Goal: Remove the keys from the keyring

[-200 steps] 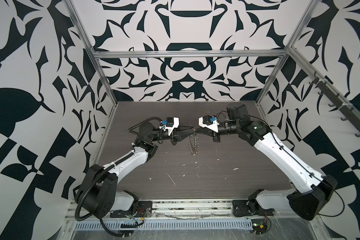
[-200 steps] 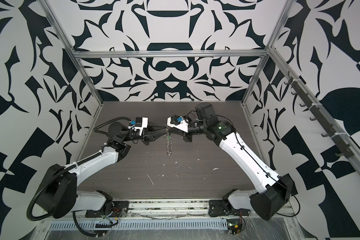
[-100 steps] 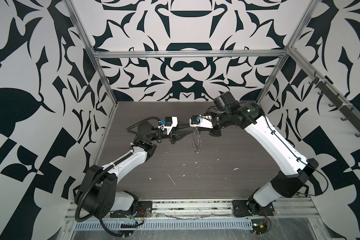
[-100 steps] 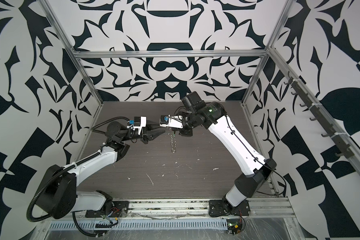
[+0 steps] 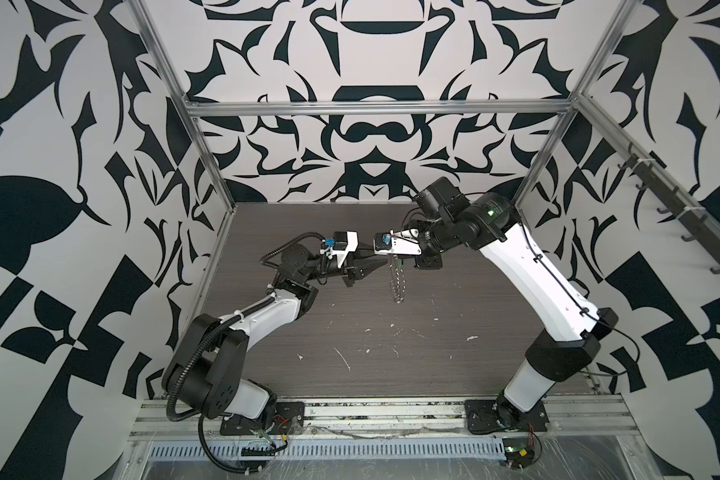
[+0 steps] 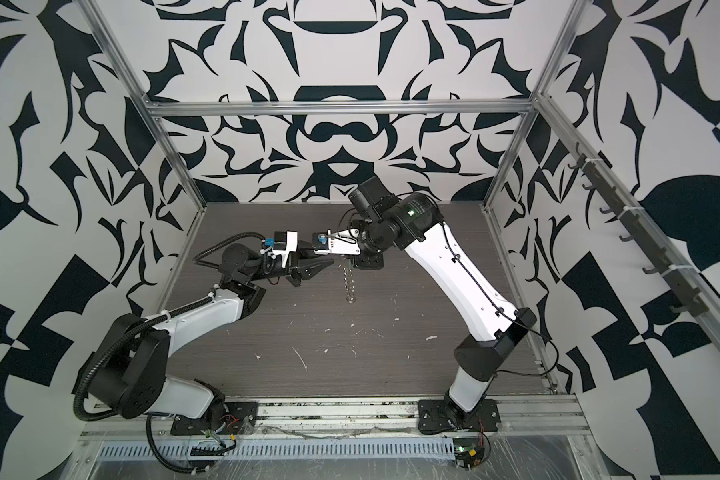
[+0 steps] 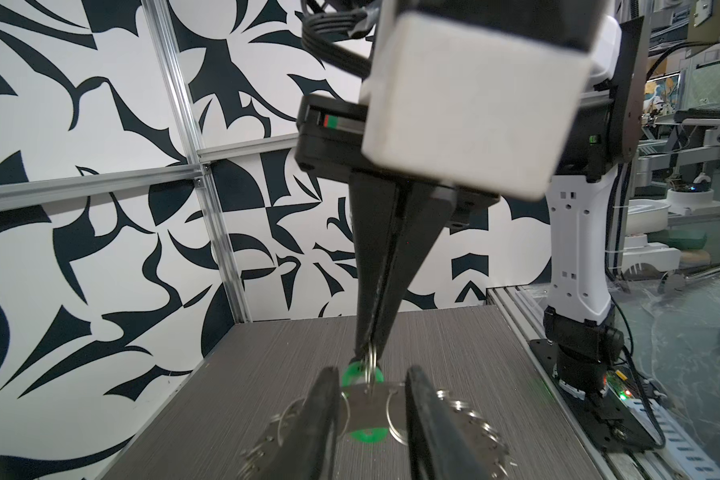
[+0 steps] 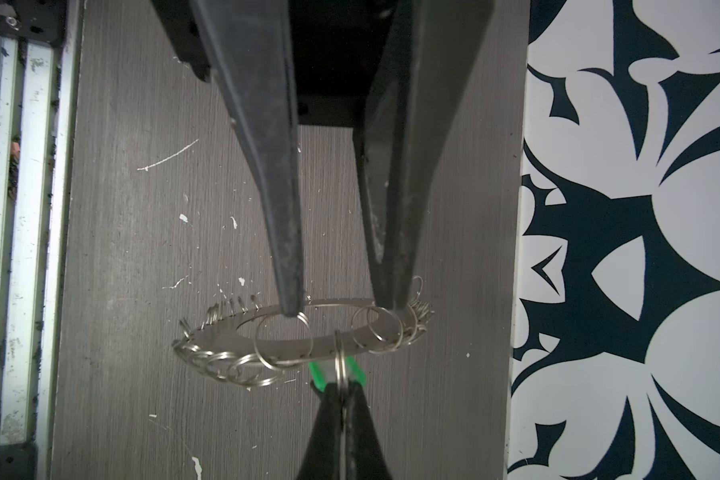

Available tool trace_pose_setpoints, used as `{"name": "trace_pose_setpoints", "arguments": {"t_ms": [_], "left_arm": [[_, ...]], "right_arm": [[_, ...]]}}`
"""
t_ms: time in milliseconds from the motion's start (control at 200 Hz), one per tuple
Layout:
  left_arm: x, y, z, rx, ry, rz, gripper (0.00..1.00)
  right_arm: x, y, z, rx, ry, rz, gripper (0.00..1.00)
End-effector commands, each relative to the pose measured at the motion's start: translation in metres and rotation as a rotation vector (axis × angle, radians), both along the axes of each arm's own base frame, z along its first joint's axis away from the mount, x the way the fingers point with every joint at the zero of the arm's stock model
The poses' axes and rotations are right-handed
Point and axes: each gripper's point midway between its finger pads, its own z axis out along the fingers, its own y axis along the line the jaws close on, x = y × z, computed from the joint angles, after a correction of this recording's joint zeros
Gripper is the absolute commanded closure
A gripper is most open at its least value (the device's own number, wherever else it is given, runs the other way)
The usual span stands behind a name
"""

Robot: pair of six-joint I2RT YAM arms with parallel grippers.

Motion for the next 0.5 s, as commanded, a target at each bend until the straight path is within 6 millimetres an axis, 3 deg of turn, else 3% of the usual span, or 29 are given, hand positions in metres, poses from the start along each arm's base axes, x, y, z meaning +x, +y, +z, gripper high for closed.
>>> {"name": "trace_pose_setpoints", "arguments": {"t_ms": [0,495], "left_arm": [[-0.0002,-0.0018,0.0082,-0.032,-0.026,-0.007,0.69],[0.0037,-0.0076,0.0071,-0.038,-0.021,-0.018,0.74]], "right_arm": [[-0.0027,0.0009,0.0153,0.004,-0.039,0.005,1.0],[0.0016,0.0057,0.0145,-0.038,-0.053,-0.012,1.0]]}}
